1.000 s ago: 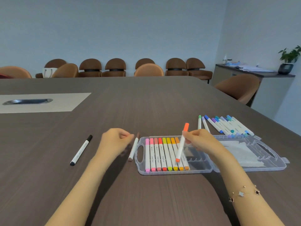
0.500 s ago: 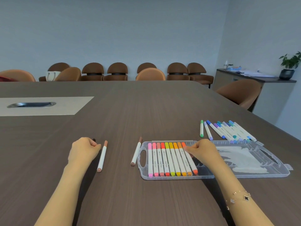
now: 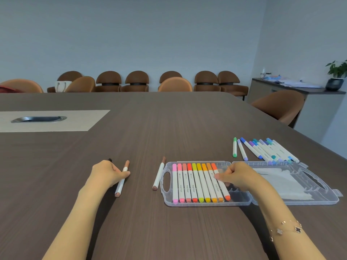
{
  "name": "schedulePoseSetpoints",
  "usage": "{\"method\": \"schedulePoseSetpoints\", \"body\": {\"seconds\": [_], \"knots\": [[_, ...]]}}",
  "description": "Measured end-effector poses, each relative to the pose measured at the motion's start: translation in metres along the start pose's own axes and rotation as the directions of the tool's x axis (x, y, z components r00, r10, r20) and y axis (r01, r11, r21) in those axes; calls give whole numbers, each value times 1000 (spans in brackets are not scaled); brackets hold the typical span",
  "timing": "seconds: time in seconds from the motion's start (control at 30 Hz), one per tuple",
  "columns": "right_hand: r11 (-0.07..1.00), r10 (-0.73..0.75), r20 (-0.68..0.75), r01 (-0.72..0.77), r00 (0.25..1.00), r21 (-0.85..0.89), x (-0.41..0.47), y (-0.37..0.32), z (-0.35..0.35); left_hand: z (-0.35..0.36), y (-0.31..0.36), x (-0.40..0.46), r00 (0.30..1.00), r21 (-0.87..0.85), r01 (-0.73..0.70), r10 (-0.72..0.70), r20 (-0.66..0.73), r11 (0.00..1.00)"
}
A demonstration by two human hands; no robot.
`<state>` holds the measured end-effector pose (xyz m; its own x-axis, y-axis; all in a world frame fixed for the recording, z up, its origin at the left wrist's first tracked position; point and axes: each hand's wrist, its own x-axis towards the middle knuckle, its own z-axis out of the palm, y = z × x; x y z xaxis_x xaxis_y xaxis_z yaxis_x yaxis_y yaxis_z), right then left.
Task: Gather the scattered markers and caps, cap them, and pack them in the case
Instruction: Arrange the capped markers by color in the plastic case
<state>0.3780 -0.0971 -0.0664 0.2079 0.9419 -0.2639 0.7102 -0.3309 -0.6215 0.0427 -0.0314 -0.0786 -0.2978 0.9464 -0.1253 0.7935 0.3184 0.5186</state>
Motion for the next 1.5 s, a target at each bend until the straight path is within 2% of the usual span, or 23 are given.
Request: {"method": "schedulePoseSetpoints", "body": {"seconds": [0.13,0.27,0.37,0.43,0.5,0.53,0.6,0.77,0.97,1.03,1.13,1.23,1.37,1.5], "knots": [[1000,8,17,-8,1000,12,2,2,-1,5,10,-5,1000,93,-5,6,-15,996],[1000,9,17,-9,1000,27,4,2,-1,8,17,-8,999,56,-31,32,-12,998],[1000,16,2,-16,1000,10,1,2,-1,10,23,-17,995,-173,-64,76,64,983],[1000,-13,-107,15,994,14,-3,-2,1,10,35,-31,987,-354,-69,115,112,933],[982,-102,-280,142,954,125,-9,-13,6,8,50,-46,973,-447,-69,158,167,892],[953,-154,-324,226,933,199,-13,-21,9,8,57,-54,962,-477,-76,191,197,875],[896,-224,-286,313,931,316,-24,-39,17,12,70,-66,931,-514,-115,273,243,850],[832,-233,-125,264,965,487,-35,-53,31,29,89,-88,877,-495,-235,402,263,837],[811,-155,34,107,987,575,-29,-48,29,44,94,-97,886,-559,-256,423,191,789],[791,-149,2,118,989,601,-26,-45,25,45,93,-96,891,-568,-287,433,138,771],[724,-82,-148,161,986,671,-22,-38,12,40,87,-89,912,-517,-371,409,-44,772],[790,16,-193,105,981,604,-16,-25,-4,33,79,-78,919,-453,-392,365,-149,801],[904,71,-61,-38,996,426,-8,-8,-13,23,57,-53,932,-377,-354,288,-221,856],[953,82,-139,-37,987,299,-3,-1,-10,10,25,-24,929,-245,-280,198,-313,928]]}}
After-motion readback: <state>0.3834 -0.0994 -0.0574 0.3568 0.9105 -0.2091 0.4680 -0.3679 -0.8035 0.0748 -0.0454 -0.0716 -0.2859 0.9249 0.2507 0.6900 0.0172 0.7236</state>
